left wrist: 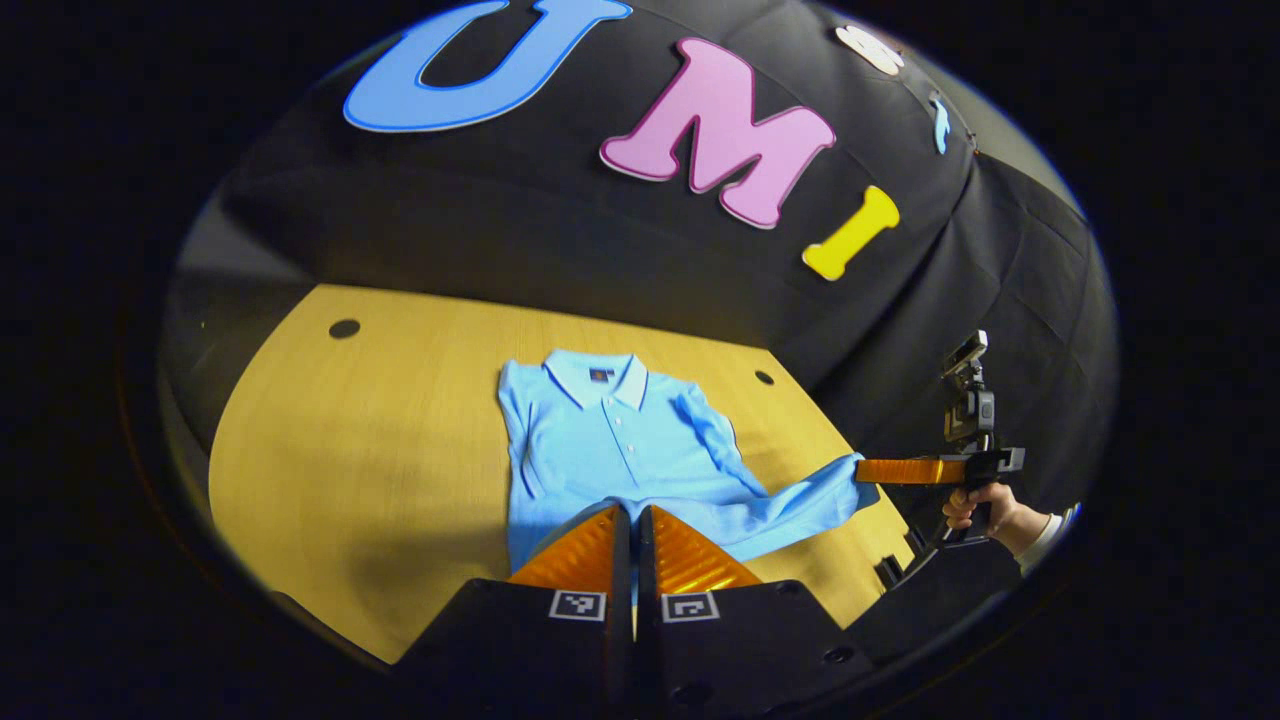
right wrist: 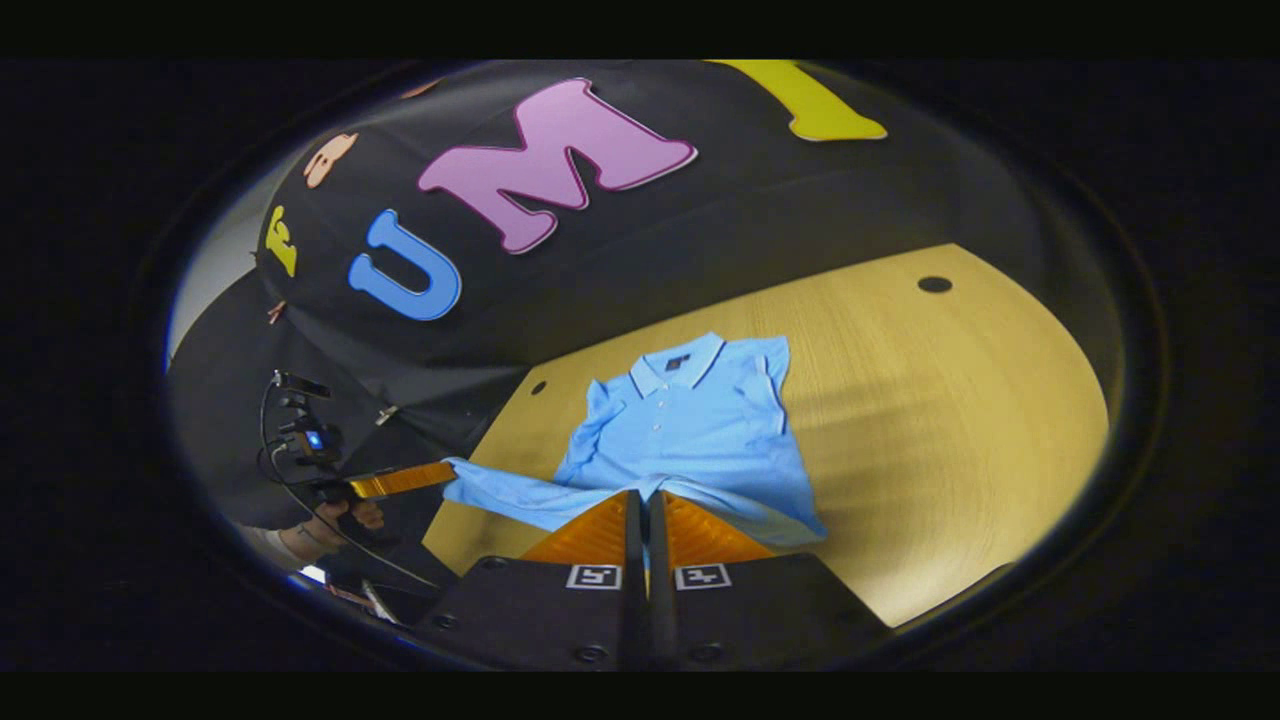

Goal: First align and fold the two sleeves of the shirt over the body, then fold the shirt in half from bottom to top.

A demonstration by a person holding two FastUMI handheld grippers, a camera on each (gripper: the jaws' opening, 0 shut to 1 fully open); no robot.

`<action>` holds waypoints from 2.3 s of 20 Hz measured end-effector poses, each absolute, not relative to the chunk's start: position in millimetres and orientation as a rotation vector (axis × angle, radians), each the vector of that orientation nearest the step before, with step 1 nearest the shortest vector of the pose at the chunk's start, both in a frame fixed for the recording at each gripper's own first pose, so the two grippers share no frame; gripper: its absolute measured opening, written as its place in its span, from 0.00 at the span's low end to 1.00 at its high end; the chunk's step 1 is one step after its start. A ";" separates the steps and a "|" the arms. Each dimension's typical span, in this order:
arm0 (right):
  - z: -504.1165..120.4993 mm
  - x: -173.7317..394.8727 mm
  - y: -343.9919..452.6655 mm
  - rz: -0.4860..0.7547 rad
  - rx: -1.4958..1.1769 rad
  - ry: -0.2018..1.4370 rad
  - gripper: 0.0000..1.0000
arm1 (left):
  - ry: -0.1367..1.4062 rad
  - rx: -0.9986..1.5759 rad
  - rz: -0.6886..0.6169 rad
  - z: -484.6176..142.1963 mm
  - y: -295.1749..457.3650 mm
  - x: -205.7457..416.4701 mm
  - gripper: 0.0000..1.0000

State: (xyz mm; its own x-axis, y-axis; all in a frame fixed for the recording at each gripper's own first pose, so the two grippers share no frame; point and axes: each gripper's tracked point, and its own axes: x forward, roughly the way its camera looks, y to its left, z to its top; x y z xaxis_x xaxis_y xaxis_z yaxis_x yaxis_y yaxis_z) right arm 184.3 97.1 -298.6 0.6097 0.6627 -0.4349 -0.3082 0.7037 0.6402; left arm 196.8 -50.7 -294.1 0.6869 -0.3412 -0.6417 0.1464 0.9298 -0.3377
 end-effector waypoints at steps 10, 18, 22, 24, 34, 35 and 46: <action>-352.8 398.4 136.8 0.504 0.333 0.682 0.05 | 0.782 -0.200 -0.036 -377.3 -11.2 402.2 0.06; -457.6 430.2 151.1 0.452 0.207 0.836 0.00 | 0.919 -0.028 0.176 -427.2 -5.0 421.9 0.11; -458.7 422.5 143.7 0.491 0.145 0.836 0.47 | 0.927 -0.038 0.184 -452.0 -8.7 427.3 0.79; -444.0 421.9 137.9 0.508 0.087 0.774 0.64 | 0.901 -0.011 0.197 -413.7 -5.7 418.6 0.97; -243.3 301.5 108.7 0.476 -0.018 0.403 0.98 | 0.565 0.094 0.063 -203.2 -59.1 292.4 0.99; -222.1 277.9 103.7 0.460 -0.020 0.371 0.98 | 0.532 0.101 0.061 -183.2 -60.7 266.6 0.99; -54.9 65.9 94.5 0.265 -0.011 0.053 0.97 | 0.259 0.093 0.061 -40.4 -69.3 44.9 0.99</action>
State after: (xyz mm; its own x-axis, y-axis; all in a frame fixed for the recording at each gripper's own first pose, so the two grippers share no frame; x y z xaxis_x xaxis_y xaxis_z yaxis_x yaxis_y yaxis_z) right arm 65.9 94.5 -54.9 0.9638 0.2610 -0.0540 -0.2617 0.9652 -0.0043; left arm 44.9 -69.3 -40.4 0.9649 0.0727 -0.2525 -0.0487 0.9938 0.1000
